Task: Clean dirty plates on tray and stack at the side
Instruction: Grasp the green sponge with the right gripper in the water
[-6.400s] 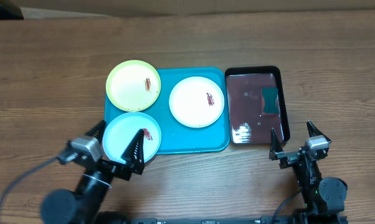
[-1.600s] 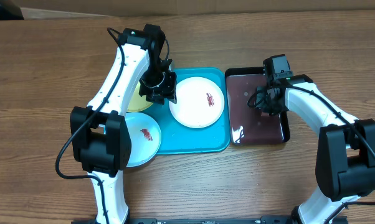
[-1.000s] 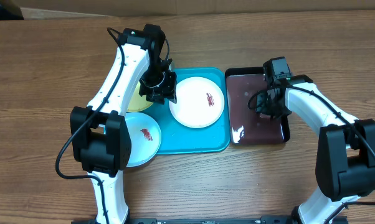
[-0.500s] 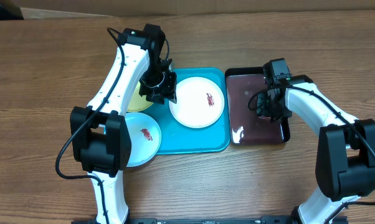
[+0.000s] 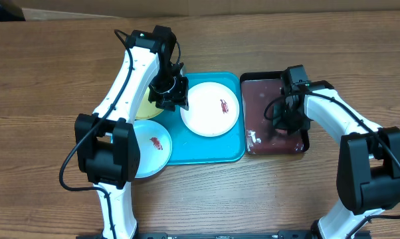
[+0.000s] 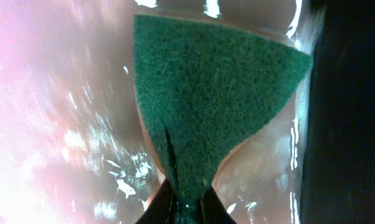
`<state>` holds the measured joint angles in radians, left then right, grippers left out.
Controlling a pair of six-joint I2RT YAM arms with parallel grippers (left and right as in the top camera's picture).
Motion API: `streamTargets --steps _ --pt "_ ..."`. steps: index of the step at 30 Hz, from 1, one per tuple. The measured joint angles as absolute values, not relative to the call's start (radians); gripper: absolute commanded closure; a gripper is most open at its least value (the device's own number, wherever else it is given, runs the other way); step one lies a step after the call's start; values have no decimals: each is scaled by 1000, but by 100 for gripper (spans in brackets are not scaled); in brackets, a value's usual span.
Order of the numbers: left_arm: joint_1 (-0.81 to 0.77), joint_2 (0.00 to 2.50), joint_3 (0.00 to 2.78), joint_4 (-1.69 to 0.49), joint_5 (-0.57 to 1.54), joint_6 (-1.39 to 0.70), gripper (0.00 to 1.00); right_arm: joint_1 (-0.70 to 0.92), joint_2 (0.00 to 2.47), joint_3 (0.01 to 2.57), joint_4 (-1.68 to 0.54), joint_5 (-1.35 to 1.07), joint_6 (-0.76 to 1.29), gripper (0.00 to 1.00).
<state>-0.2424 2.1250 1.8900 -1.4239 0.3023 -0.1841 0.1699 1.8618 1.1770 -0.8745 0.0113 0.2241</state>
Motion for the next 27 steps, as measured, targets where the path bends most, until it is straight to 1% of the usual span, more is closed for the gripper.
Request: streamTargets --steps 1,3,4,6,9,10,11,18,27 --pt "-242 2125 1890 -1424 302 -184 57 170 1862 1185 -907 6 220 89" --pt "-242 2125 1890 -1424 302 -184 57 170 1862 1209 -963 -1 212 80" --pt "-242 2125 1890 -1424 302 -184 57 170 1862 1223 -986 -3 208 74" --pt "-242 2125 1890 -1424 302 -184 57 170 1862 1242 -1007 -8 200 67" --pt "-242 2125 1890 -1424 302 -184 57 170 1862 1250 -1018 -14 200 42" --pt "-242 2125 1890 -1424 302 -184 57 170 1862 1250 -1022 -19 204 35" --pt "-242 2125 1890 -1424 302 -184 57 170 1862 1250 -1023 -19 201 32" --pt "-242 2125 1890 -1424 303 -184 56 170 1862 1250 -965 1 199 32" --pt "-242 2125 1890 -1427 302 -184 55 170 1862 1219 -853 34 208 34"
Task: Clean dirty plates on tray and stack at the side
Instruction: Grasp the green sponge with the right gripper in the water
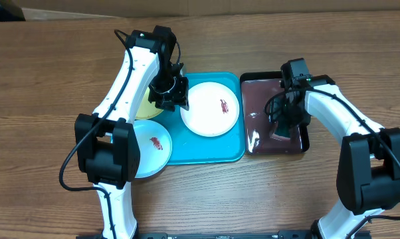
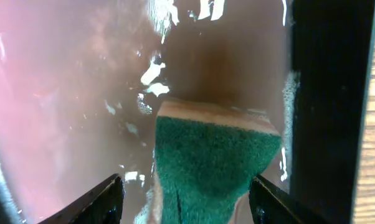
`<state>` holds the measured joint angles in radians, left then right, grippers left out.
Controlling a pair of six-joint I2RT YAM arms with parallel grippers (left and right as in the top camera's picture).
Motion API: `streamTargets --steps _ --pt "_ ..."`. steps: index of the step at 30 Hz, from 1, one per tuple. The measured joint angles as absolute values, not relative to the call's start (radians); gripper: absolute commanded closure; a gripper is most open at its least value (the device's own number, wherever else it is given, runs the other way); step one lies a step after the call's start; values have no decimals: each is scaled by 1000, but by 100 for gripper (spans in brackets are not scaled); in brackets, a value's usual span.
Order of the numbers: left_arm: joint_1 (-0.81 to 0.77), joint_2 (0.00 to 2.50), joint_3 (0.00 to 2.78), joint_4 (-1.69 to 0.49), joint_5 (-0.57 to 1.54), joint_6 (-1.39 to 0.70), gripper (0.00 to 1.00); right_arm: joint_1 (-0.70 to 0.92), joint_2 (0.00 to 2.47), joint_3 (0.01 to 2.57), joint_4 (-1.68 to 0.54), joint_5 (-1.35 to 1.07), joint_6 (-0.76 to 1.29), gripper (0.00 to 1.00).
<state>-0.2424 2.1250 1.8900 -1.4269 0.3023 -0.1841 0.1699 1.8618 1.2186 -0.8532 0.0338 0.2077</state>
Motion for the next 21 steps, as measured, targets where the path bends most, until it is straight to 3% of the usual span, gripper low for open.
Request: streamTargets --steps 3,4,5,6,10,11,13,15,21 --pt "-242 2125 1890 -1427 302 -184 55 170 1862 1185 -825 34 210 35" --pt "-242 2125 1890 -1427 302 -184 55 170 1862 1176 -816 34 209 45" --pt "-242 2125 1890 -1427 302 -184 55 170 1862 1167 -809 33 208 87" --pt "-242 2125 1890 -1427 302 -184 55 170 1862 1161 -802 33 210 96" --pt "-242 2125 1890 -1426 302 -184 55 170 1862 1159 -786 15 216 96" --pt "-242 2125 1890 -1426 303 -184 55 170 1862 1159 -789 11 217 93" --pt "-242 2125 1890 -1423 302 -184 54 170 1862 1159 -815 5 215 50" --pt "-242 2125 1890 -1423 302 -184 54 170 1862 1162 -846 3 220 30" --pt "-242 2125 1890 -1416 302 -184 54 170 1862 1180 -826 4 208 27"
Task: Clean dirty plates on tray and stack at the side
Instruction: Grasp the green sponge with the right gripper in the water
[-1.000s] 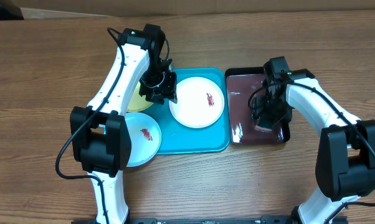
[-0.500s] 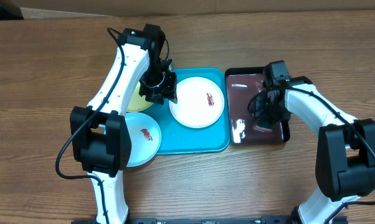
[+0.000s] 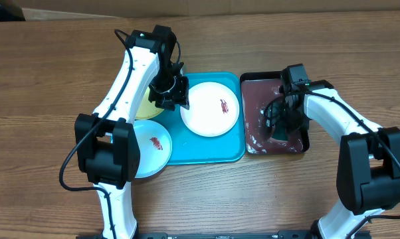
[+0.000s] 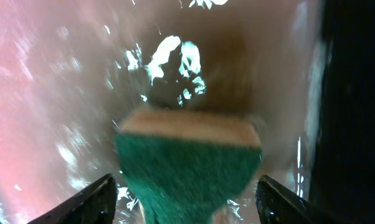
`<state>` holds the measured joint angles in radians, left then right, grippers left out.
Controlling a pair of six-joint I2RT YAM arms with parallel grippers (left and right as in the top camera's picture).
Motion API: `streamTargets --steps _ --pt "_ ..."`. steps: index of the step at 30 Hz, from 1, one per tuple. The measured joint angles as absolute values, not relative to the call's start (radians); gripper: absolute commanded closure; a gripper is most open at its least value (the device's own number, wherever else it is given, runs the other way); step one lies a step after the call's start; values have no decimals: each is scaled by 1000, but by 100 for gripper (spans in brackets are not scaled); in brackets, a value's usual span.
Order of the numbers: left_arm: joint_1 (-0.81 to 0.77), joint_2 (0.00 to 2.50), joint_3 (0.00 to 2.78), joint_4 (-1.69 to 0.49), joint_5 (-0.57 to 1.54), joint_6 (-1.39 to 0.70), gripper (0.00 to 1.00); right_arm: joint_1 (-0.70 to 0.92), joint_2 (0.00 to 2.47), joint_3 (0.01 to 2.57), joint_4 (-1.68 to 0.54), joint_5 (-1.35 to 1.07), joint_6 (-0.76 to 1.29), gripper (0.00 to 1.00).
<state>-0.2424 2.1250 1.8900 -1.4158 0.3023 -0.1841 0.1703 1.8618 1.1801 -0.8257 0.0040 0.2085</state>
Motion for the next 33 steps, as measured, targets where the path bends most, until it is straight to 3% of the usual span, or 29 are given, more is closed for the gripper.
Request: streamTargets --steps 11,18,21,25,26,27,29,33 --pt "-242 2125 1890 -1413 302 -184 54 170 1862 1180 -733 5 209 38" --pt "-242 2125 1890 -1414 302 -184 54 170 1862 1180 -717 4 207 70" --pt "-242 2125 1890 -1413 302 -184 54 170 1862 1180 -727 5 205 96" --pt "-242 2125 1890 -1413 302 -184 53 170 1862 1180 -720 4 212 96" --pt "-242 2125 1890 -1413 302 -184 53 170 1862 1180 -714 4 213 80" --pt "-242 2125 1890 -1413 302 -184 53 170 1862 1180 -709 4 216 49" --pt "-242 2125 1890 -1413 302 -184 53 170 1862 1189 -724 0 214 37" --pt "-242 2125 1890 -1413 300 -184 53 170 1862 1258 -811 -12 210 36"
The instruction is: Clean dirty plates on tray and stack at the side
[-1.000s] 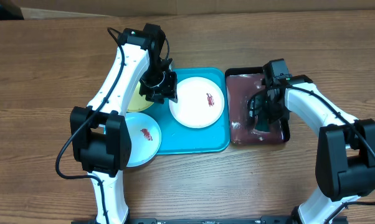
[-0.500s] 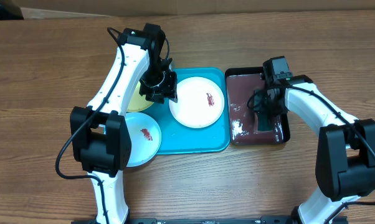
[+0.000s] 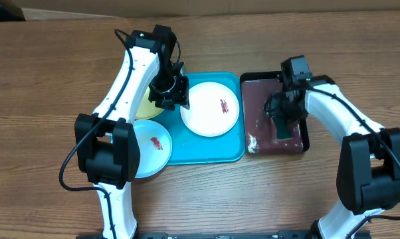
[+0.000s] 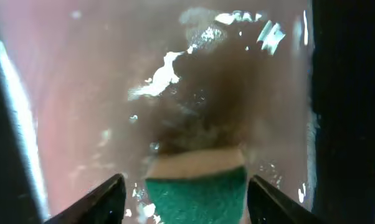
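Observation:
A white plate [image 3: 210, 108] with a red smear lies on the teal tray [image 3: 206, 154]. My left gripper [image 3: 171, 93] sits at that plate's left rim; its jaws do not show clearly. A second smeared white plate [image 3: 151, 147] rests on the table left of the tray. In the dark basin of water [image 3: 258, 106], my right gripper [image 4: 186, 179] is open, also seen from overhead as the right gripper [image 3: 284, 117]. The green sponge [image 4: 197, 198] lies in the water between its fingers [image 4: 106, 200], with gaps on both sides. It shows from above as the green sponge [image 3: 284, 131].
A yellowish plate [image 3: 145, 107] lies partly under the left arm, behind the second white plate. The basin's black wall [image 4: 346, 106] stands close on the right of the gripper. Bare wood table [image 3: 54, 79] surrounds the tray and basin.
My right gripper, still open, has drawn back toward the basin's far side, so the sponge sits lower in the wrist view. The left arm and the plates have not moved.
At first my right gripper was shut on the green sponge in the basin water. By the following moment it was open with the sponge loose between its fingers, and it stayed open while shifting a little over the sponge. The left gripper stayed at the plate's rim throughout.

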`<state>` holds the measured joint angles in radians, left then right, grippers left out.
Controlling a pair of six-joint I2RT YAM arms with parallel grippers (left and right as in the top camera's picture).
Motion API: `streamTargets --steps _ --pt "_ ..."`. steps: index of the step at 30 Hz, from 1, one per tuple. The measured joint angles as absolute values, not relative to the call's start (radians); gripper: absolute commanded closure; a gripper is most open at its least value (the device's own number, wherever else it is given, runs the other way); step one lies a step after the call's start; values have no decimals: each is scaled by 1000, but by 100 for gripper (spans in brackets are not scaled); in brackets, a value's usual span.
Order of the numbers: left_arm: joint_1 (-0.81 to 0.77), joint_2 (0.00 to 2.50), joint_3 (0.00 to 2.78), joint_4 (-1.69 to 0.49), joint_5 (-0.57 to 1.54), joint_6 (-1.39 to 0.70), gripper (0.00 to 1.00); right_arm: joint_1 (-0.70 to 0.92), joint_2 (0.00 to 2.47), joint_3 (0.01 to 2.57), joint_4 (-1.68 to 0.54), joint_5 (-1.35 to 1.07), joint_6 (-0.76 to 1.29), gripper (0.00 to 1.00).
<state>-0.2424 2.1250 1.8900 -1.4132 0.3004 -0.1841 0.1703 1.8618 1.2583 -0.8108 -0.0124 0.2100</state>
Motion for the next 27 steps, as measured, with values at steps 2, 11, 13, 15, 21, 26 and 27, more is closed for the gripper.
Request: streamTargets --steps 2,11,13,15,21,26,27 --pt "-242 2125 1890 -1413 294 -184 53 170 1862 1280 -836 -16 210 38" --pt "-242 2125 1890 -1412 290 -184 53 170 1862 1276 -918 -19 209 44" --pt "-242 2125 1890 -1412 287 -184 53 170 1862 1255 -903 -20 209 45" --pt "-242 2125 1890 -1412 287 -184 53 170 1862 1241 -899 -19 209 45" --pt "-242 2125 1890 -1412 286 -184 52 170 1862 1234 -898 -19 209 47" --pt "-242 2125 1890 -1412 286 -184 52 170 1862 1207 -879 -20 202 60" --pt "-242 2125 1890 -1412 286 -184 52 170 1862 1200 -875 -19 204 62"
